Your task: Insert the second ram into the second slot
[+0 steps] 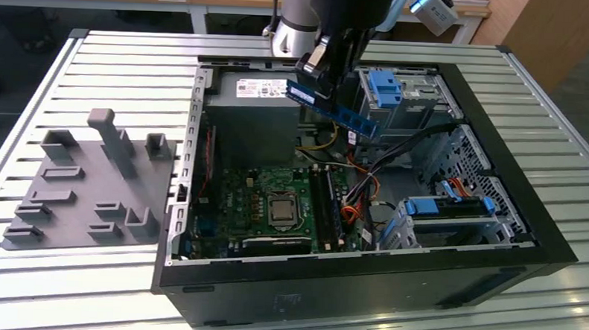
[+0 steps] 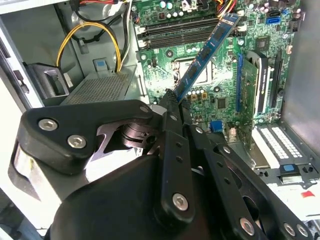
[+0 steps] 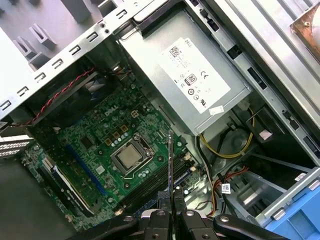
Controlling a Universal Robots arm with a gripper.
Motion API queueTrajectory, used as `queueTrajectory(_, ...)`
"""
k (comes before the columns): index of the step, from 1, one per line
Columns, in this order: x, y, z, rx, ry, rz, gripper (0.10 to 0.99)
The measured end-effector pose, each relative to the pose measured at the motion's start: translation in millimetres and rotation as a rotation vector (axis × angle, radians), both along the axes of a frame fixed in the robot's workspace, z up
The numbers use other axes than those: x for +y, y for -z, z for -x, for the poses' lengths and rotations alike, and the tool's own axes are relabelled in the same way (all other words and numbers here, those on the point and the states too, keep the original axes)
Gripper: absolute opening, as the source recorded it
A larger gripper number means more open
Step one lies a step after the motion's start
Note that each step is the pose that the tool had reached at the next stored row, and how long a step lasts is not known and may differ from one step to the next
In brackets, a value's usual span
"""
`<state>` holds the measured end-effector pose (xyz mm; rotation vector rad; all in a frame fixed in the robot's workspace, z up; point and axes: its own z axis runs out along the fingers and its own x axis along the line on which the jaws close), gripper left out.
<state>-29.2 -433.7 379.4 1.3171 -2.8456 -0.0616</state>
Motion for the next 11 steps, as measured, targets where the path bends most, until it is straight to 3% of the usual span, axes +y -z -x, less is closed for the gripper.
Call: queueTrajectory(11,0.0,0.2,0.0,0.0000,0.064,0.000,0.137)
